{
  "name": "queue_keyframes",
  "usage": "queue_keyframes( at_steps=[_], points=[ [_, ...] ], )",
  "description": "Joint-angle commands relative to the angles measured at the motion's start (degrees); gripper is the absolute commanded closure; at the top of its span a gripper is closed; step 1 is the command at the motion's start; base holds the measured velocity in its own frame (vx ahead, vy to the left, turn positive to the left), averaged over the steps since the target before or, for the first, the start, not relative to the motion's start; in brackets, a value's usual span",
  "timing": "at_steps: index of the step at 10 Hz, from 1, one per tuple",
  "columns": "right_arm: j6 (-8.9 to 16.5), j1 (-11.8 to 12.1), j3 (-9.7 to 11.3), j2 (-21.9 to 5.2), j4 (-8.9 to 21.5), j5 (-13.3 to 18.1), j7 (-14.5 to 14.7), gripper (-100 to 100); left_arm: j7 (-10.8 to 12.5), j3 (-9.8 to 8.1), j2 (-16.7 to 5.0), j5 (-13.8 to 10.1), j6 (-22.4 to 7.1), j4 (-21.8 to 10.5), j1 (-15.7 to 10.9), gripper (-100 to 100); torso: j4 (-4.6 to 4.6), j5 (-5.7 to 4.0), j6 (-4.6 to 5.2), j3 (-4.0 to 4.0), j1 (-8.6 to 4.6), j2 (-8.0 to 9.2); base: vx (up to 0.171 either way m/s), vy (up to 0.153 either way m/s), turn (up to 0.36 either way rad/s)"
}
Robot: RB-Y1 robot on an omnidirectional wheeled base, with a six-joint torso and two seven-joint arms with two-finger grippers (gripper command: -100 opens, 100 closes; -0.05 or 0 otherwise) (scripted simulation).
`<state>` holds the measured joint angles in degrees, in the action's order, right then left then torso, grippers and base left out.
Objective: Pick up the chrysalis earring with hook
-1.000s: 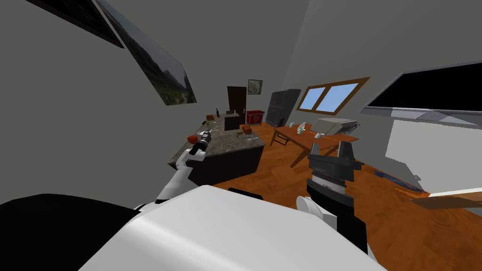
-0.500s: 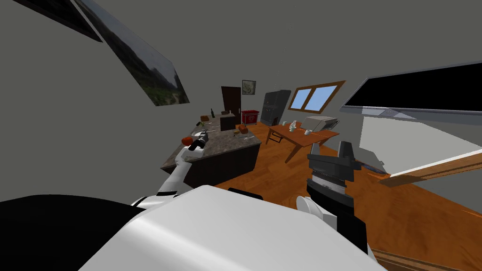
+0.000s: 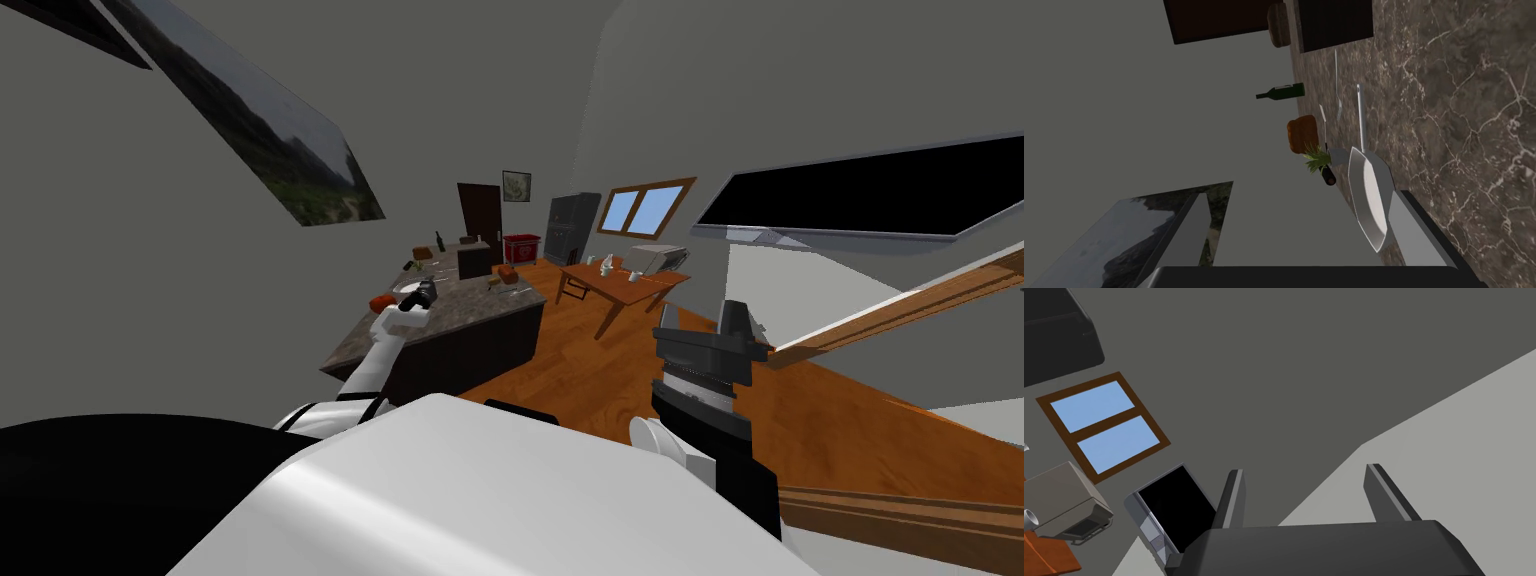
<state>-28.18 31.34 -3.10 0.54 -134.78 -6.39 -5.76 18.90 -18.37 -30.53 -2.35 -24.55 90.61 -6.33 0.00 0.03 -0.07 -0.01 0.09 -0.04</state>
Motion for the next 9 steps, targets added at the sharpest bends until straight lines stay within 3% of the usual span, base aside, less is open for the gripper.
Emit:
queue_keyframes(
  at_steps=[1, 3, 4, 5, 6, 7, 9],
  points=[
    [0.0, 0.0, 0.0, 0.0, 0.0, 0.0, 0.0, 0, 2.34, -1.46, -1.61, -0.47, -2.86, -2.86, -2.38, -100, 0.0, 0.0, 0.0, 0.0, 0.0, 0.0, -0.006, 0.007, -0.255],
    [0.0, 0.0, 0.0, 0.0, 0.0, 0.0, 0.0, 0, 2.34, -1.46, -1.61, -0.47, -4.88, -4.33, -2.38, -100, -0.01, 0.03, -0.01, -0.01, 0.13, -0.02, -0.005, 0.016, -0.073],
    [0.0, 0.01, -0.01, 0.0, 0.0, 0.0, 0.0, 0, 4.35, -2.71, -2.85, -0.76, -6.73, -7.13, -4.68, -100, -0.01, 0.03, -0.04, -0.03, 0.11, -0.05, 0.0, 0.01, -0.23],
    [0.0, -0.01, 0.0, 0.0, 0.0, 0.0, 0.0, 0, 4.35, -2.71, -2.85, -0.76, -8.21, -8.12, -4.68, -100, -0.01, 0.02, 0.05, -0.04, 0.1, -0.07, -0.006, 0.0, -0.159],
    [0.0, 0.0, 0.0, 0.0, 0.0, 0.0, 0.0, 0, 6.38, -3.96, -4.01, -1.06, -10.06, -9.65, -6.87, -100, -0.02, 0.02, -0.02, -0.03, 0.05, -0.05, -0.013, -0.018, -0.091],
    [0.0, 0.0, 0.0, 0.0, 0.0, 0.0, 0.0, 0, 6.38, -3.96, -4.01, -1.06, -11.76, -11.32, -6.96, -100, 0.0, 0.0, 0.0, -0.02, 0.0, -0.04, 0.002, -0.009, -0.111],
    [0.0, 0.0, 0.0, 0.0, 0.0, 0.0, 0.0, 0, 6.38, -3.96, -4.01, -1.06, -12.19, -12.02, -6.96, -100, -0.02, 0.01, -0.01, -0.03, 0.01, -0.04, 0.0, -0.006, -0.068]
  ],
)
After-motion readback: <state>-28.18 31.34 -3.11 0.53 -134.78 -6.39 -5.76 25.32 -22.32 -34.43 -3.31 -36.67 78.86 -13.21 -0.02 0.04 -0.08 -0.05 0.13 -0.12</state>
